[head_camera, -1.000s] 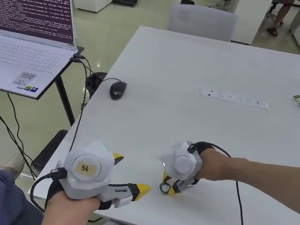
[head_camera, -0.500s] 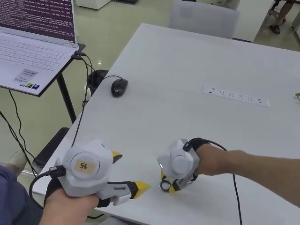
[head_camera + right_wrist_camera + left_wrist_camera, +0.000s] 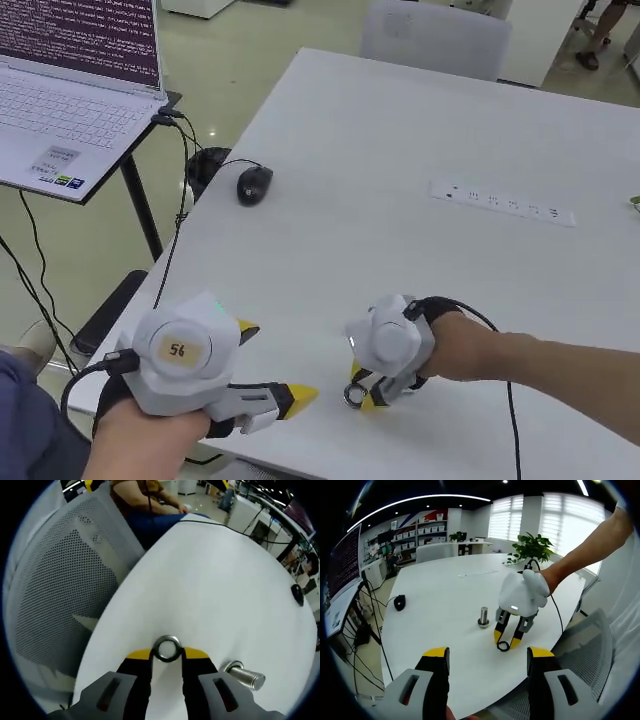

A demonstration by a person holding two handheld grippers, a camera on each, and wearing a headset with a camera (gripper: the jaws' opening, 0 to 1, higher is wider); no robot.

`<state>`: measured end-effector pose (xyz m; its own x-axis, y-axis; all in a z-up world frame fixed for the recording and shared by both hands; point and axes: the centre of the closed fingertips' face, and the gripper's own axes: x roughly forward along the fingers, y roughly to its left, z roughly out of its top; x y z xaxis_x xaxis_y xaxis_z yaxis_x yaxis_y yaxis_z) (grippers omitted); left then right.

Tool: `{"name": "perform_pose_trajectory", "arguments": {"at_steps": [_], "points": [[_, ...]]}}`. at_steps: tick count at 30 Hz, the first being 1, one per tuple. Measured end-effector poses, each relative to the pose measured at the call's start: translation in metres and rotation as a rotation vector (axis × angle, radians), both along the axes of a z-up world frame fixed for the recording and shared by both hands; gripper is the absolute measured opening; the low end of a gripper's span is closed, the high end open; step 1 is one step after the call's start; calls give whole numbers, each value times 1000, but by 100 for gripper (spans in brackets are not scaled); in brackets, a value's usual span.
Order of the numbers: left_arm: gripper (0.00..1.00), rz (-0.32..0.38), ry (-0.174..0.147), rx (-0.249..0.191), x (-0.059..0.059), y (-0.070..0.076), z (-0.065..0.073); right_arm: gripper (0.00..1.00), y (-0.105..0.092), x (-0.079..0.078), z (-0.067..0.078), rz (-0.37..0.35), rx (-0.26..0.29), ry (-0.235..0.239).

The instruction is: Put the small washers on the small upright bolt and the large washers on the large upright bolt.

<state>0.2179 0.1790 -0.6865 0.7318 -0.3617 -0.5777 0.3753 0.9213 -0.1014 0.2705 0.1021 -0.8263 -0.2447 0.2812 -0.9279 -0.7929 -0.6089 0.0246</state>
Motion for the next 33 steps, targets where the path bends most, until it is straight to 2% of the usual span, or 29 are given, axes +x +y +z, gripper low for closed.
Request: {"name": "perform_pose_trajectory", "arguments": {"at_steps": [3,11,17,20,22,28,33], "points": [[62,5,1,0,0,2,-1,23,-3,3,2,-77,15,22],[62,-2,-2,-3,2,-2,1,23,-12,14,12,-174,47,31],[62,-6,-4,-6,3,-4,0,23,-12,32,36,-236,107,-1],[62,-11,-2,-5,3,-5,0,23,-8,47,53,-287,149,-17],[62,-13,-3,-5,3,-6,0,23,-4,52,64,-324,173,3],[62,-14,-3,-4,2,-5,0,23,7,69,80,-347,202,-28],[62,-13,-4,-2,2,-4,2,23,15,80,80,-359,199,-52]]}}
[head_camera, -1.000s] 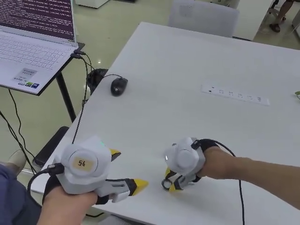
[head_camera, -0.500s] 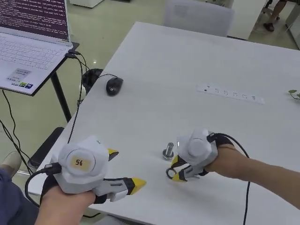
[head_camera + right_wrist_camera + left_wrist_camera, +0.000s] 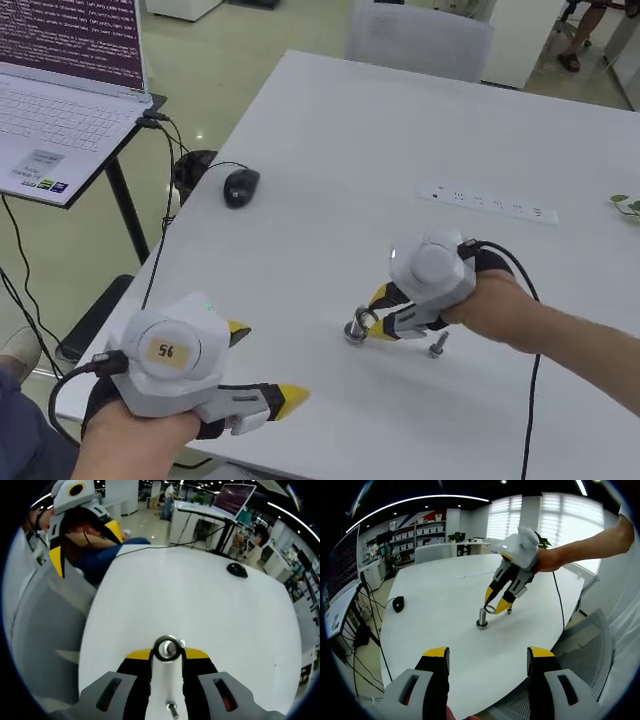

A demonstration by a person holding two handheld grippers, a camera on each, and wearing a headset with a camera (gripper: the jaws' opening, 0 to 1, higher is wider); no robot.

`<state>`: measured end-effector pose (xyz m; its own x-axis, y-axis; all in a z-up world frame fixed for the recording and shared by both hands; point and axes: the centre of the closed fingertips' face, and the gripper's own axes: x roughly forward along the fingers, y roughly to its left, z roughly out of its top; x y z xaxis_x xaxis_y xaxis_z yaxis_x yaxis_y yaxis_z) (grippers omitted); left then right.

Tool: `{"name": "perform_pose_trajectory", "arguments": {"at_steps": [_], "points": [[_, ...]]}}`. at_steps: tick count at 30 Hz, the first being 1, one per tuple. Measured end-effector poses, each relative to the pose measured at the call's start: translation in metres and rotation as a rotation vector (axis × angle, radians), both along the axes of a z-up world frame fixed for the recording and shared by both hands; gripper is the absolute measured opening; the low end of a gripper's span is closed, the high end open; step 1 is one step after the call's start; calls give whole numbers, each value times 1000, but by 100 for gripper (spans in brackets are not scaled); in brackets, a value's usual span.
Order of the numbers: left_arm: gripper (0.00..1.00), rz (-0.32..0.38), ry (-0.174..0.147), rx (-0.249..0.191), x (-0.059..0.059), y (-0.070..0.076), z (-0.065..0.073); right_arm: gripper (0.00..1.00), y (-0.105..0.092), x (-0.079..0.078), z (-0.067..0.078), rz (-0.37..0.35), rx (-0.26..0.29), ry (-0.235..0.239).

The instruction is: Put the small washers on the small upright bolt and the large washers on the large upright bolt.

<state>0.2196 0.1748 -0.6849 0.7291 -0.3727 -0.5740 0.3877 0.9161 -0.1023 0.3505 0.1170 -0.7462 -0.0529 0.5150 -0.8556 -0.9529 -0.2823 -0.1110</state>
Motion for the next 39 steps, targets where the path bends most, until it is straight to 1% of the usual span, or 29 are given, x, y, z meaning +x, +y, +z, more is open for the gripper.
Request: {"name": "perform_pose_trajectory", "arguments": {"at_steps": [5,7,9,21,25,29,32,34,39], "points": [[62,7,-5,2,1,2,2,23,2,9,-7,-29,-28,-9],[62,7,-4,4,1,3,2,23,1,11,-11,-28,-40,-21],[62,6,-3,3,1,2,2,23,2,14,-12,-33,-45,-21],[62,1,-2,1,2,0,2,23,8,15,-16,-49,-54,6],[62,4,-3,0,2,1,2,23,9,13,-19,-42,-65,5],[62,6,1,1,1,2,0,23,10,14,-23,-48,-81,10],[62,7,4,0,0,2,-2,23,10,16,-30,-49,-96,10],[62,7,5,0,-1,2,-2,23,10,15,-32,-54,-104,14],[62,5,5,-1,0,1,-2,23,10,15,-45,-65,-136,15]]}}
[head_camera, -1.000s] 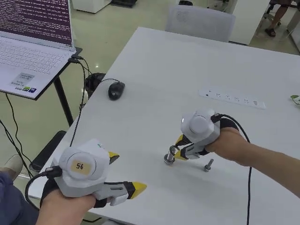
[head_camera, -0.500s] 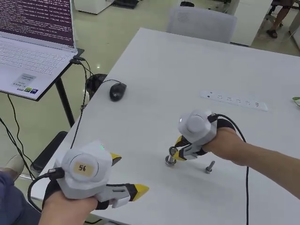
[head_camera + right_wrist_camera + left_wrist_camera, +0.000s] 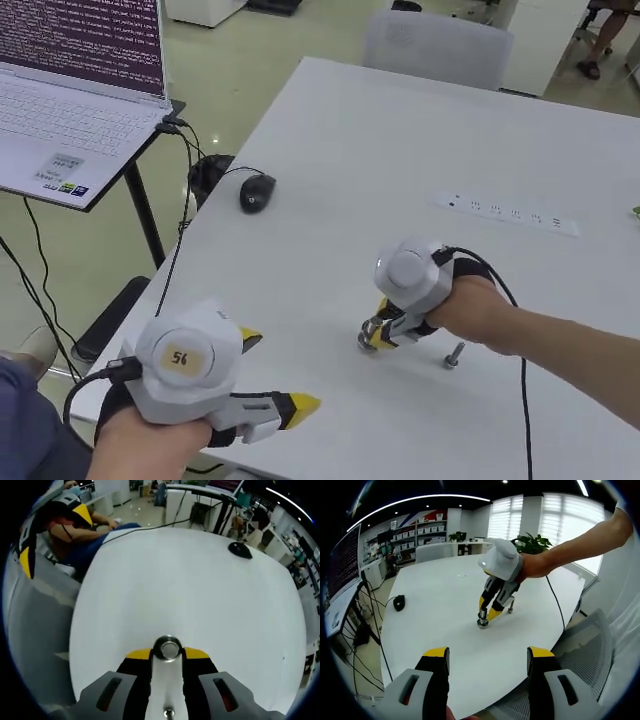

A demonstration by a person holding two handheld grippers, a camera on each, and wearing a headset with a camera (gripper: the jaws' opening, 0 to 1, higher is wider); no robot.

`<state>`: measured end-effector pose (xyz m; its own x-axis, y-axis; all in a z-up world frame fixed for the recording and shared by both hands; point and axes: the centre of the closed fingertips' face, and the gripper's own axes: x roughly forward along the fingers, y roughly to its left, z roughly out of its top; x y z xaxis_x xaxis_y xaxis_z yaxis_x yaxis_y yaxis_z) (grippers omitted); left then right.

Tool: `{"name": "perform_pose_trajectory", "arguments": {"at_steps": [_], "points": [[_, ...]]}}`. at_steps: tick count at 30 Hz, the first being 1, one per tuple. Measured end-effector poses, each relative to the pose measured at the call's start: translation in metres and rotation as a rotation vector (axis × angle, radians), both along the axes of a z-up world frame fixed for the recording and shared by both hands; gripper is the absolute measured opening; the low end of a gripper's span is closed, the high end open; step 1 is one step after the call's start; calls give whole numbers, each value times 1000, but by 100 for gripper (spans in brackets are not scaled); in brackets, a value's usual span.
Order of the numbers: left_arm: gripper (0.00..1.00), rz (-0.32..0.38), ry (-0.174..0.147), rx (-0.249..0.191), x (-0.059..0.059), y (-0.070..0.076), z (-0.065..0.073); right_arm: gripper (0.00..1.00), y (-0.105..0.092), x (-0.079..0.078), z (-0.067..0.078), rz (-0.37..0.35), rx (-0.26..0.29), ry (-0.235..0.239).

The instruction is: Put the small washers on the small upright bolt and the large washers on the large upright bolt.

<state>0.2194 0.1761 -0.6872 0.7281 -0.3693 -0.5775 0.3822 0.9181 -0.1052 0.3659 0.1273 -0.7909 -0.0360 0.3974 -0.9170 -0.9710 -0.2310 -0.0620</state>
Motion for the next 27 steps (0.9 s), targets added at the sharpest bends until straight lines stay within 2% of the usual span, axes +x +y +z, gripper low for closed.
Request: {"name": "perform_pose_trajectory", "arguments": {"at_steps": [8,14,22,27], "points": [[62,-12,5,3,0,-3,-1,24,-2,0,-14,-64,-16,13],[62,-18,5,7,2,-4,0,24,-5,-2,-20,-78,-23,18],[62,-32,5,9,4,-9,1,26,-16,-5,-18,-165,26,62],[62,-36,6,5,5,-11,-1,30,-29,-16,-12,-271,97,106]]}}
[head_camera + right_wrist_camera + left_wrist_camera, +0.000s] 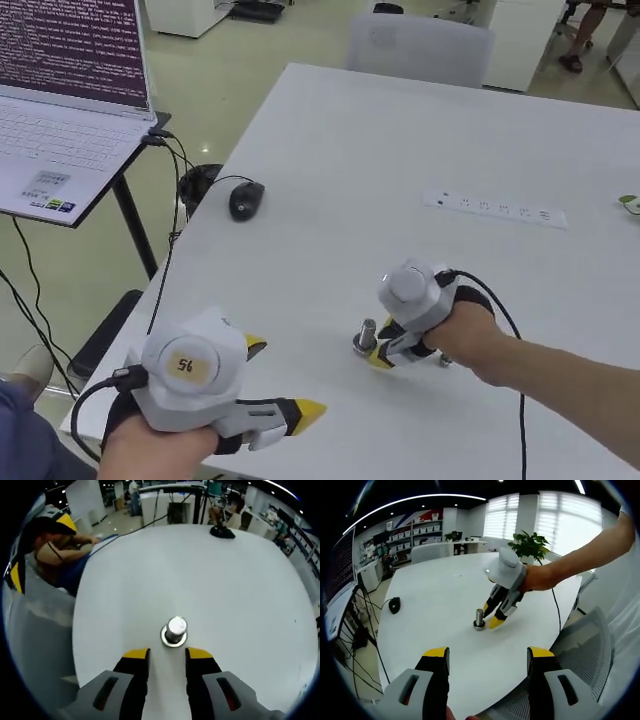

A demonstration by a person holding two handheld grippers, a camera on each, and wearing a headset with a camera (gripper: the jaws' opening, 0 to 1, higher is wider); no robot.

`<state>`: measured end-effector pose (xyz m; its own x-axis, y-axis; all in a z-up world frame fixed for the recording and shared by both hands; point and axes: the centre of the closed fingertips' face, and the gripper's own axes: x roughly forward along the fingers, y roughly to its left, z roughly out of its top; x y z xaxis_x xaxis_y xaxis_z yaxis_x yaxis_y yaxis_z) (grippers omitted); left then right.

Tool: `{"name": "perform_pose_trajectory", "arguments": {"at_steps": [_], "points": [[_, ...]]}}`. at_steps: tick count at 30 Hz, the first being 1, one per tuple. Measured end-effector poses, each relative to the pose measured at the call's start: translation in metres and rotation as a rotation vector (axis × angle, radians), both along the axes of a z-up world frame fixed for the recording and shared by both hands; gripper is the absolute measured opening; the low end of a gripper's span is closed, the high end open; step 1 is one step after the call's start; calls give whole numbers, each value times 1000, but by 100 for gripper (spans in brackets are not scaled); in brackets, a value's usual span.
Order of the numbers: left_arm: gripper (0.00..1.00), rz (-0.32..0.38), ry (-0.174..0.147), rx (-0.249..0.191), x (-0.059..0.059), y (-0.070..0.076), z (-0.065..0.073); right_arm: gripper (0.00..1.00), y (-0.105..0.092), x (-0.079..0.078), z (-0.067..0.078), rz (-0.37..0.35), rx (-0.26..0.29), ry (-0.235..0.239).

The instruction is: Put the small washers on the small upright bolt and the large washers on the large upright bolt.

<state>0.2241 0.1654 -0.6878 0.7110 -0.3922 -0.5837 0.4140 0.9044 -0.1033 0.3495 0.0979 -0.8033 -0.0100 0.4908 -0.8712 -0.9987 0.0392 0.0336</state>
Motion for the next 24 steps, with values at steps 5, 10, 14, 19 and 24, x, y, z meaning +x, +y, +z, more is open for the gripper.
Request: {"name": "perform_pose_trajectory", "arguments": {"at_steps": [5,10,14,19,24], "points": [[62,-9,3,-3,1,-3,-2,31,-23,-25,3,-79,64,40],[62,-23,4,-4,2,-6,-2,33,-53,-48,4,-168,124,60],[62,-36,10,-2,1,-8,-5,36,-79,-56,11,-250,188,68],[62,-51,19,0,0,-9,-9,39,-111,-56,15,-330,216,44],[62,-67,29,3,1,-11,-15,43,-135,-52,16,-413,244,30]]}}
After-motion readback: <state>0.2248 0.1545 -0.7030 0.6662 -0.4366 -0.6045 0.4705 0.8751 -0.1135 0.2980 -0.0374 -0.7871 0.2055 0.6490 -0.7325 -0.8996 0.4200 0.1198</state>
